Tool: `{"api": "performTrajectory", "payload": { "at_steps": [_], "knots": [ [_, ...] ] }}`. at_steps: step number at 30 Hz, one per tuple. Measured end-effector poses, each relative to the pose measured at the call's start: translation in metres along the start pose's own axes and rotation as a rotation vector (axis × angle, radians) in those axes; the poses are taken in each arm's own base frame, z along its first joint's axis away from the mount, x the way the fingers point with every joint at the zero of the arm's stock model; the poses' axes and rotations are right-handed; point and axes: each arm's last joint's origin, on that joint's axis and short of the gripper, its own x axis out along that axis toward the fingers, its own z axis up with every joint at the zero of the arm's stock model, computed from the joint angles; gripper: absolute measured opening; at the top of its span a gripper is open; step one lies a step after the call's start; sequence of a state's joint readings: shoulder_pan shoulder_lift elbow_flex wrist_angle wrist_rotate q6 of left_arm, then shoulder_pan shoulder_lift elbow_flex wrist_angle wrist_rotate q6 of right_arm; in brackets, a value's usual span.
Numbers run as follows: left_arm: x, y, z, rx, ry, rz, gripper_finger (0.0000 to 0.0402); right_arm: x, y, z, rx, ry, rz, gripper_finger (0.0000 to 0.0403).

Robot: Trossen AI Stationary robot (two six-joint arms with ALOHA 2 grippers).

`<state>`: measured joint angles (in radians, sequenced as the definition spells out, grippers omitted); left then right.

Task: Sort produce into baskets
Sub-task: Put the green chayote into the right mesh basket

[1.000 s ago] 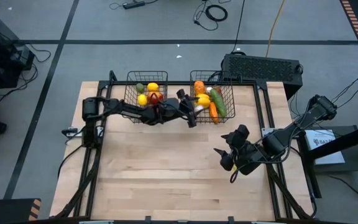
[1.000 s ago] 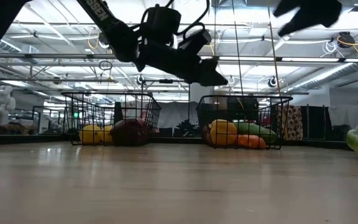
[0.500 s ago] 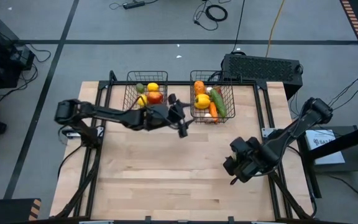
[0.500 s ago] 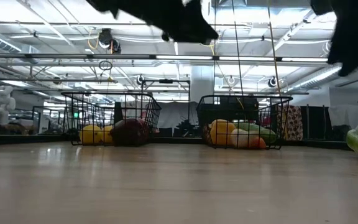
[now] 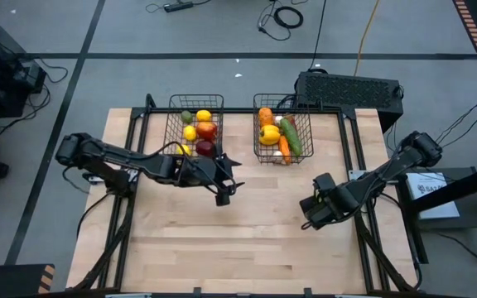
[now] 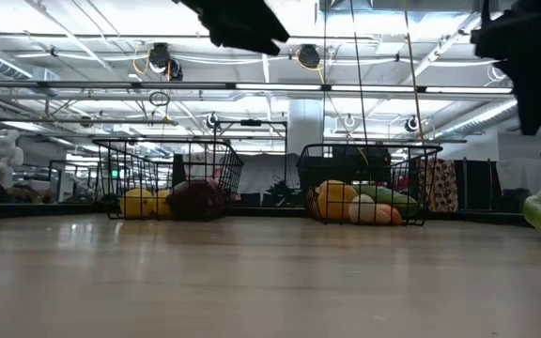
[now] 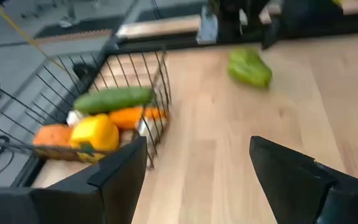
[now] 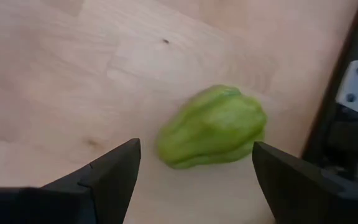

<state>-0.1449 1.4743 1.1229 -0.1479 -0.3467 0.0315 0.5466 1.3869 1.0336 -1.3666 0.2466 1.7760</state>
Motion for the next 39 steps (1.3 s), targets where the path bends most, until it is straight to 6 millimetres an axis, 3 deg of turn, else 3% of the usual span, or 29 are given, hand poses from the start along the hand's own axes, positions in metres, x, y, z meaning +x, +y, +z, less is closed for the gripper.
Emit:
{"api": "performTrajectory", "payload": {
  "at_steps": [8, 13, 24, 34, 39],
  "knots": [
    [-0.003, -0.01, -0.005, 0.007, 0.045, -0.021, 0.029, 0.006, 0.009, -0.002, 0.158, -0.012, 0.007, 0.0329],
    [-0.004, -0.011, -0.005, 0.008, 0.043, -0.02, 0.029, 0.021, 0.029, -0.01, 0.136, -0.106, 0.032, 0.0358],
    [-0.004, -0.011, -0.004, 0.007, 0.039, -0.02, 0.029, 0.058, 0.041, -0.035, 0.252, -0.094, -0.238, 0.0398],
    [-0.004, -0.011, -0.004, 0.01, 0.036, -0.02, 0.029, 0.087, 0.049, -0.052, 0.335, -0.194, -0.36, 0.0398],
    [-0.004, -0.011, -0.004, 0.014, 0.037, -0.02, 0.029, 0.108, 0.054, -0.056, 0.291, -0.236, -0.441, 0.0398]
  ]
}}
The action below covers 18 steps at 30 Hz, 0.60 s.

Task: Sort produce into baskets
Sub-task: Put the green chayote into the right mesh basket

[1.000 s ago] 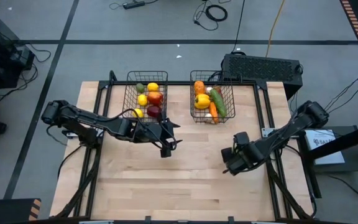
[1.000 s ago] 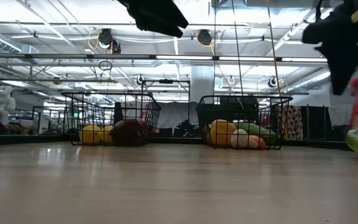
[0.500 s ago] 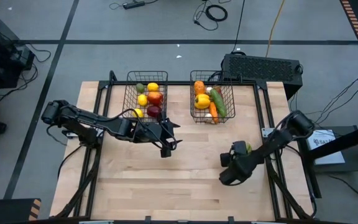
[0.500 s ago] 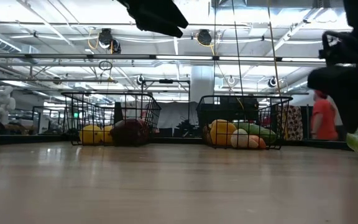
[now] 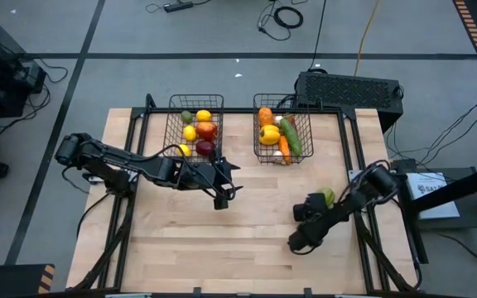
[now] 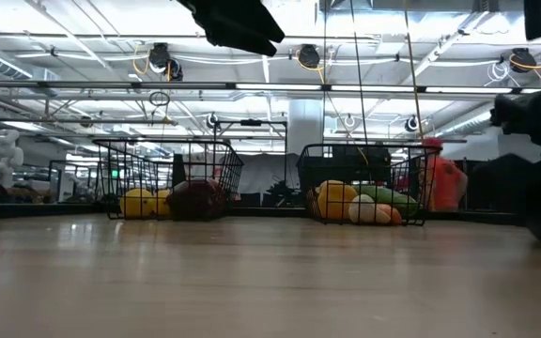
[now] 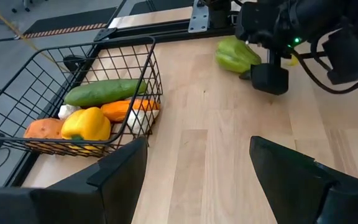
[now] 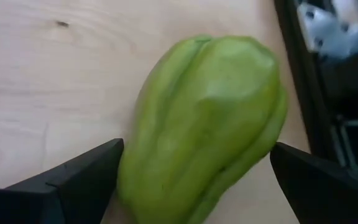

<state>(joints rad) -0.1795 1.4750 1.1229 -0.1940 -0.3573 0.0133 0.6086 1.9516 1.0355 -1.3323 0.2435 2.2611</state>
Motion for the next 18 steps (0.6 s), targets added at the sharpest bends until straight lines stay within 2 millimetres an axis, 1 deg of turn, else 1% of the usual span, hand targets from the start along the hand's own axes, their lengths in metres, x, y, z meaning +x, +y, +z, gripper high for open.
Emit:
{"api": "performTrajectory", "payload": {
  "at_steps": [4, 7, 10, 15, 18],
  "knots": [
    [0.0, 0.0, 0.0, 0.001, 0.002, 0.0, 0.029, 0.008, 0.004, -0.003, -0.058, -0.064, -0.038, 0.0396],
    [0.0, 0.0, 0.0, 0.001, 0.001, 0.0, 0.029, 0.011, 0.005, -0.002, -0.071, -0.128, -0.015, 0.0388],
    [0.0, 0.0, 0.0, 0.001, 0.001, -0.001, 0.029, 0.012, 0.007, -0.001, -0.065, -0.167, 0.014, 0.0368],
    [0.0, 0.0, 0.0, 0.001, 0.001, -0.007, 0.029, 0.012, 0.009, 0.003, -0.072, -0.173, 0.005, 0.0323],
    [0.0, 0.0, 0.0, 0.002, 0.001, -0.007, 0.029, 0.013, 0.009, 0.003, -0.08, -0.174, 0.0, 0.0309]
  ]
}}
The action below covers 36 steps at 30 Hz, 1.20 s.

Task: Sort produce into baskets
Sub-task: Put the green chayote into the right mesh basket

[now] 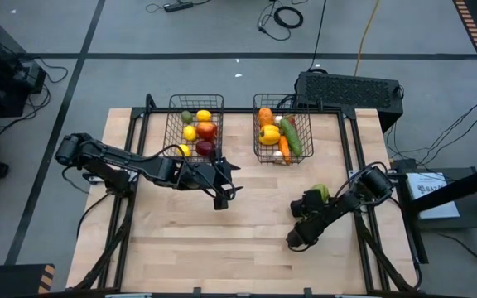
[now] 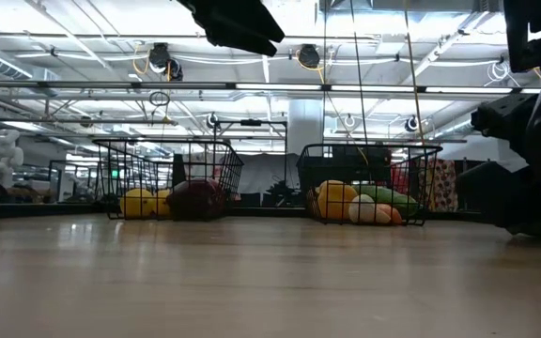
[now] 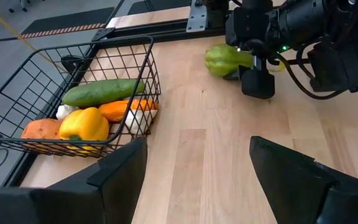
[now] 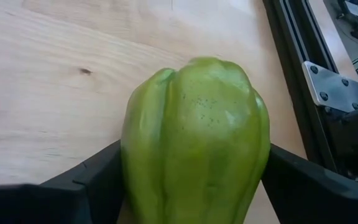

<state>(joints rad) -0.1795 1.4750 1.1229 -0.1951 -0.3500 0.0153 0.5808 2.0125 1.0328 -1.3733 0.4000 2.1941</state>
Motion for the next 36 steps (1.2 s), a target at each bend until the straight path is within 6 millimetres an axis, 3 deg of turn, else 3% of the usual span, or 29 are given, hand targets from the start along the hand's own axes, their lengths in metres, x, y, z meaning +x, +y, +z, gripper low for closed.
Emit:
{"api": "performTrajectory", "payload": {
  "at_steps": [10, 19, 28, 36],
  "knots": [
    [0.0, 0.0, 0.0, 0.0, 0.001, 0.0, 0.029, -0.009, 0.003, 0.003, -0.004, 0.001, 0.016, 0.0313],
    [-0.017, 0.002, 0.004, 0.019, -0.014, -0.004, 0.029, -0.065, 0.016, 0.037, -0.082, -0.06, 0.138, 0.0313],
    [-0.057, 0.015, 0.01, -0.01, -0.035, 0.072, 0.029, -0.103, 0.033, 0.114, -0.065, -0.264, 0.366, 0.0313],
    [-0.074, 0.02, 0.006, -0.036, 0.008, 0.087, 0.029, -0.1, 0.047, 0.207, -0.198, -0.459, 0.279, 0.0313]
  ]
}}
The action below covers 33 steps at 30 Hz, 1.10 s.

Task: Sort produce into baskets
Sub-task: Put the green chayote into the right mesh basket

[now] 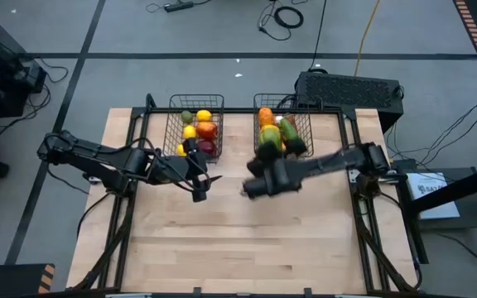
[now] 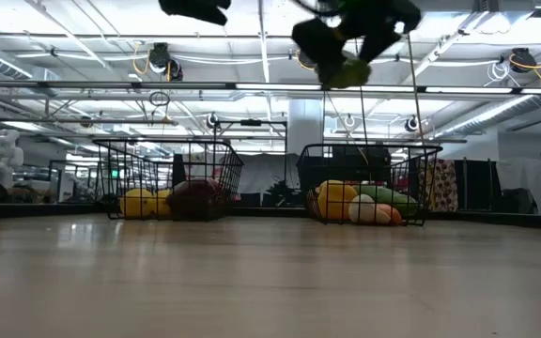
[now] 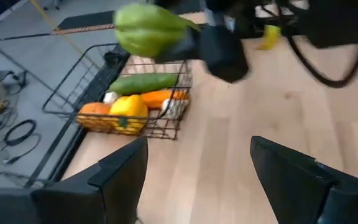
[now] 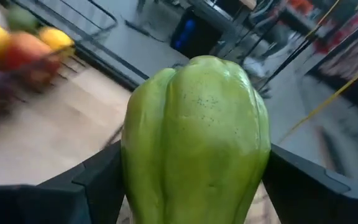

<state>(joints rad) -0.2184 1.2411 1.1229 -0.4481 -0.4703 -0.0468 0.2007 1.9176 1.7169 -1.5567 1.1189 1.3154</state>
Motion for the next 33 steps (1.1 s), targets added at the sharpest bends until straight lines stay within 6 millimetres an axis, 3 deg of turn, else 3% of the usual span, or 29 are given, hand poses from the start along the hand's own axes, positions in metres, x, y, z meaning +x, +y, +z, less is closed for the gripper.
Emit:
{"api": "performTrajectory", "payload": {
  "at_steps": [6, 12, 22, 33],
  "knots": [
    [0.0, 0.0, -0.003, 0.013, 0.024, 0.019, 0.029, 0.048, -0.007, 0.024, -0.232, 0.056, -0.08, 0.0313],
    [-0.001, -0.001, -0.003, 0.014, 0.02, 0.013, 0.029, 0.084, -0.016, 0.012, -0.283, 0.163, -0.156, 0.0313],
    [0.0, 0.0, 0.003, 0.003, -0.035, 0.034, 0.029, 0.11, 0.006, -0.013, -0.273, 0.144, -0.095, 0.0313],
    [0.0, 0.0, 0.005, 0.003, -0.047, 0.038, 0.029, 0.11, 0.013, -0.015, -0.29, 0.14, -0.046, 0.0362]
  ]
}}
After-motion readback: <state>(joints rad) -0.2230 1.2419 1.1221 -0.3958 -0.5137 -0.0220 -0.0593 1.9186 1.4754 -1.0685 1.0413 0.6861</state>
